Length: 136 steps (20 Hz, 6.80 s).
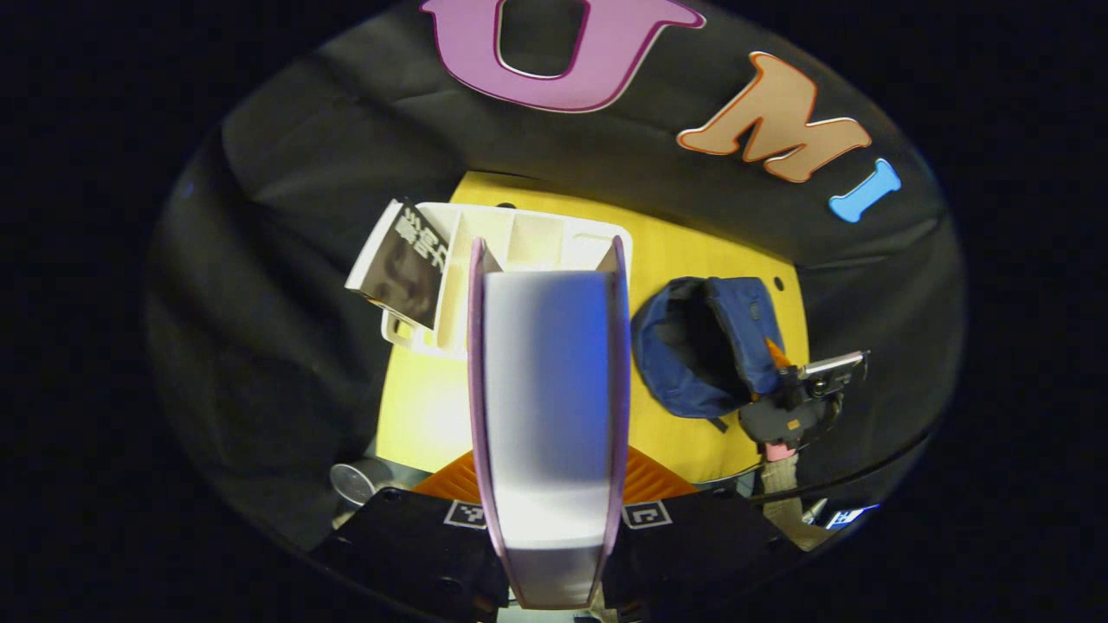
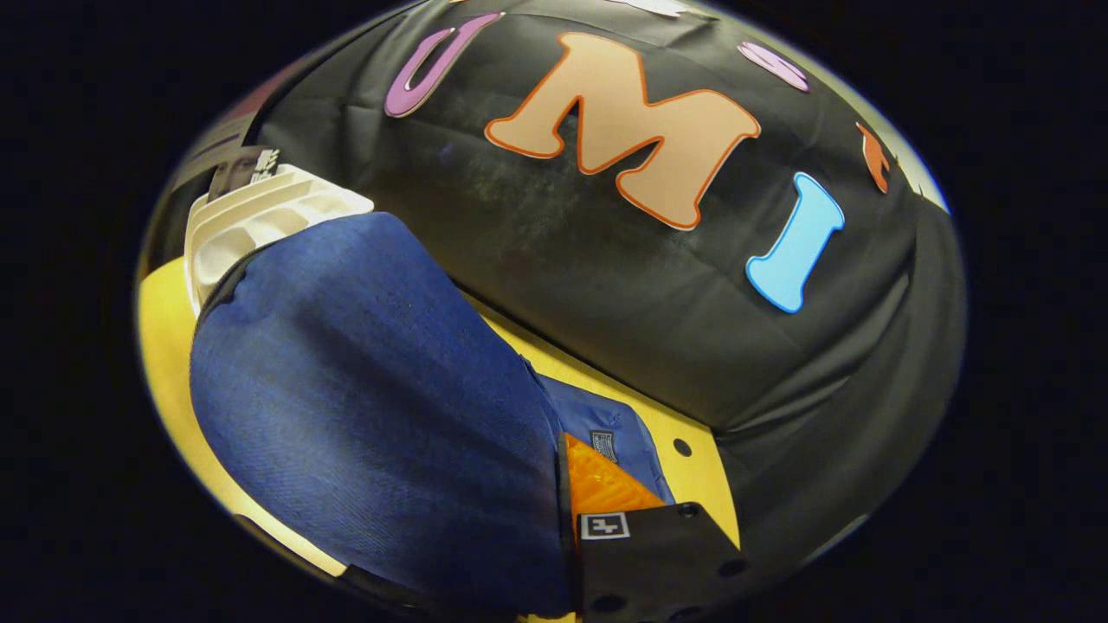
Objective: Open the schoolbag, grab two books from the bookshelf and put them into the schoolbag.
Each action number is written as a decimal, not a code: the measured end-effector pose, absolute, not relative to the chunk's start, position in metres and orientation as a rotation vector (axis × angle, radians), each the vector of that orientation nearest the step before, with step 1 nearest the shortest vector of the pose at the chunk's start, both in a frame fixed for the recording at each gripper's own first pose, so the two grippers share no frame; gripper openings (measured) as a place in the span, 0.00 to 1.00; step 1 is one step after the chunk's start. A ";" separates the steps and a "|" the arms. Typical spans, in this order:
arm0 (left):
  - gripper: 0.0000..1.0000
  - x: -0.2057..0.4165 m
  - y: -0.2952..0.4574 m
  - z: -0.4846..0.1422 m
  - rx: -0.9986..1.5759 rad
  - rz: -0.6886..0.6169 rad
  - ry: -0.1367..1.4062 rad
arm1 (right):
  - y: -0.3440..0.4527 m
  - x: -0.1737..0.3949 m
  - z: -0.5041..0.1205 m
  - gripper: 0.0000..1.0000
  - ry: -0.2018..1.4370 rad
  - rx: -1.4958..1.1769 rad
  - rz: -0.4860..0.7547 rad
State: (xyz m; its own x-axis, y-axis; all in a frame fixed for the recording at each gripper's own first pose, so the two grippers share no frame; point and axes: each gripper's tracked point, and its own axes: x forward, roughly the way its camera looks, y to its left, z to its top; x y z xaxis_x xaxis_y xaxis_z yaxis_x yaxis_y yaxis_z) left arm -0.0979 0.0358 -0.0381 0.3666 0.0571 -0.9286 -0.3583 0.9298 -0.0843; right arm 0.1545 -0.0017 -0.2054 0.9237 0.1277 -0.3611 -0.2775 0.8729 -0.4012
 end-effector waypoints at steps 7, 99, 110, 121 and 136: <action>0.40 -0.047 -0.045 -0.100 -0.523 0.117 1.050 | -0.013 0.157 -0.200 0.08 0.361 -0.343 0.239; 0.88 -0.001 0.351 -0.127 -0.169 0.260 0.997 | -0.001 0.153 -0.208 0.08 0.455 -0.272 0.054; 0.42 0.024 0.331 -0.166 -0.166 0.246 1.157 | 0.000 0.156 -0.213 0.08 0.462 -0.275 0.047; 0.40 0.023 0.327 -0.206 -0.147 0.272 1.312 | 0.000 0.154 -0.214 0.08 0.453 -0.281 0.053; 0.40 -0.028 0.312 -0.157 -0.241 0.481 1.390 | -0.001 0.149 -0.212 0.08 0.439 -0.300 0.079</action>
